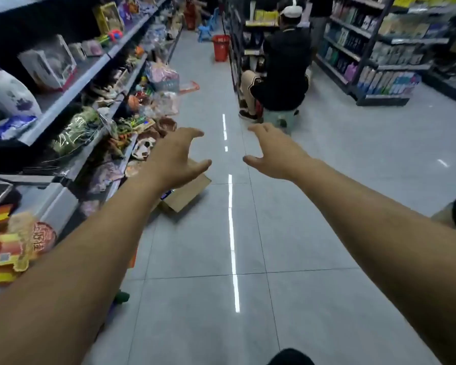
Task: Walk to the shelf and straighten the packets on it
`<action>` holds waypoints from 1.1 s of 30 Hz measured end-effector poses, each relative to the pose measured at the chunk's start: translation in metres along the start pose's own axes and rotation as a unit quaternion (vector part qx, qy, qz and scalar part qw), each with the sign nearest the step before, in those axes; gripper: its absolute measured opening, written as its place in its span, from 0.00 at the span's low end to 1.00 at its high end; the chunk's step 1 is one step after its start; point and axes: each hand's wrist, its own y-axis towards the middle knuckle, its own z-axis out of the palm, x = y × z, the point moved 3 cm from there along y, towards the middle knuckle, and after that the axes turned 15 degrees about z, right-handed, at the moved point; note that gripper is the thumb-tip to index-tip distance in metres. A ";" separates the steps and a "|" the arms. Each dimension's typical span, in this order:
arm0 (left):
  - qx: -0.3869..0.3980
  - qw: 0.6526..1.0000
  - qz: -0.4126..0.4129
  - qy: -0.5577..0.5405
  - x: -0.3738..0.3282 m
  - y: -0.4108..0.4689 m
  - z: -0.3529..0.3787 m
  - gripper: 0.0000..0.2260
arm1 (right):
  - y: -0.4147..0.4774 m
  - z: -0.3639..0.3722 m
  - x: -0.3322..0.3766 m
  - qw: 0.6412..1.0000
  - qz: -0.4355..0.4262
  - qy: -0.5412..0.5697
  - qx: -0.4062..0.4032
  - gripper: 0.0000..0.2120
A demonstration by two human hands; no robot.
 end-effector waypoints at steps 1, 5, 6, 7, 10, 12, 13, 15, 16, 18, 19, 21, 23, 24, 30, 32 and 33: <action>0.006 1.000 -0.003 -0.010 0.012 0.012 0.011 0.30 | 0.016 0.009 -0.002 1.000 0.007 -0.001 0.009 0.36; 0.053 0.998 -0.019 -0.020 0.067 0.070 0.061 0.30 | 0.098 0.050 -0.029 0.998 0.047 -0.006 0.044 0.36; 0.059 0.998 -0.021 -0.019 0.083 0.090 0.072 0.30 | 0.125 0.057 -0.036 0.997 0.053 -0.009 0.048 0.36; 0.059 0.998 -0.019 -0.017 0.101 0.111 0.084 0.29 | 0.152 0.064 -0.044 0.997 0.054 -0.009 0.048 0.36; 0.067 0.997 -0.034 -0.017 0.147 0.174 0.118 0.29 | 0.235 0.080 -0.065 0.997 0.057 -0.006 0.053 0.36; 0.080 0.995 -0.051 -0.022 0.175 0.217 0.135 0.29 | 0.291 0.083 -0.075 0.995 0.061 0.002 0.076 0.36; 0.090 0.994 -0.056 -0.021 0.188 0.240 0.141 0.29 | 0.321 0.083 -0.080 0.994 0.058 0.003 0.089 0.36; 0.098 0.993 -0.058 -0.013 0.215 0.287 0.151 0.29 | 0.382 0.080 -0.088 0.994 0.052 0.001 0.099 0.36; 0.091 0.994 -0.062 -0.010 0.231 0.310 0.155 0.29 | 0.413 0.078 -0.090 0.994 0.050 -0.001 0.097 0.36; 0.080 0.994 -0.076 -0.011 0.264 0.350 0.164 0.30 | 0.472 0.078 -0.092 0.994 0.042 -0.005 0.097 0.36; 0.077 0.994 -0.080 -0.012 0.282 0.369 0.170 0.30 | 0.502 0.080 -0.093 0.994 0.038 -0.009 0.099 0.36; 0.081 0.993 -0.087 -0.014 0.322 0.402 0.186 0.30 | 0.557 0.091 -0.093 0.994 0.028 -0.016 0.108 0.35; 0.085 0.992 -0.096 -0.016 0.367 0.435 0.207 0.30 | 0.617 0.108 -0.090 0.993 0.018 -0.018 0.113 0.35; 0.085 0.991 -0.102 -0.015 0.392 0.453 0.218 0.30 | 0.650 0.117 -0.088 0.993 0.014 -0.019 0.115 0.35; 0.119 0.987 -0.104 -0.010 0.542 0.566 0.271 0.30 | 0.844 0.157 -0.073 0.992 0.021 -0.010 0.124 0.36; 0.128 0.987 -0.098 -0.018 0.583 0.611 0.278 0.30 | 0.903 0.158 -0.071 0.991 0.029 -0.017 0.129 0.35; 0.128 0.987 -0.093 -0.014 0.608 0.643 0.280 0.30 | 0.942 0.155 -0.069 0.992 0.030 -0.023 0.122 0.35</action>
